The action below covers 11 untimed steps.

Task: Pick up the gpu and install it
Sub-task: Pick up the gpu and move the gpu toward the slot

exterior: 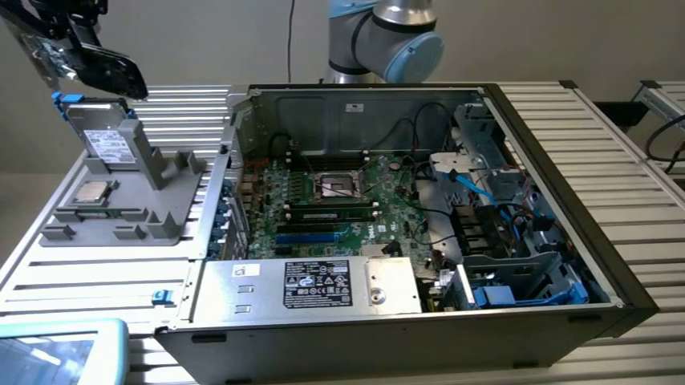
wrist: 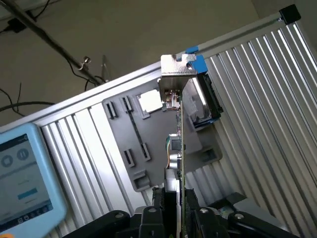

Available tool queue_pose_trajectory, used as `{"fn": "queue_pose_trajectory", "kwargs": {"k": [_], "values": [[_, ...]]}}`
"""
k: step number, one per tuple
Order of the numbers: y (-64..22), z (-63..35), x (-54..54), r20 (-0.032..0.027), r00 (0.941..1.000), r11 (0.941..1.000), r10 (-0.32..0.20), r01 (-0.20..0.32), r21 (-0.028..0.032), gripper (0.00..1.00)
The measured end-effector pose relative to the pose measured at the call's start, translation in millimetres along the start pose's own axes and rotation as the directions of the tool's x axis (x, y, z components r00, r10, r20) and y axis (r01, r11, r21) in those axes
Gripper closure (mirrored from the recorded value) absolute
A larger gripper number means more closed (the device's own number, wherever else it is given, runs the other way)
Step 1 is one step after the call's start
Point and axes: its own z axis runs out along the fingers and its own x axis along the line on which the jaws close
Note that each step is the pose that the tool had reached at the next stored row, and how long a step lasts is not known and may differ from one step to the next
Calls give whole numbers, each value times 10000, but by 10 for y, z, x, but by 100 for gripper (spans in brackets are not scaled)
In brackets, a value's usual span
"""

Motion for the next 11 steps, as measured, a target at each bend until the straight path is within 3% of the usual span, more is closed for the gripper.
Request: {"fn": "queue_pose_trajectory", "kwargs": {"k": [5,11], "values": [[1,-7,0,-82,9961,9961,-881,881,-20,73],[5,-52,-1,-168,9827,9828,-1846,1845,-49,73]]}}
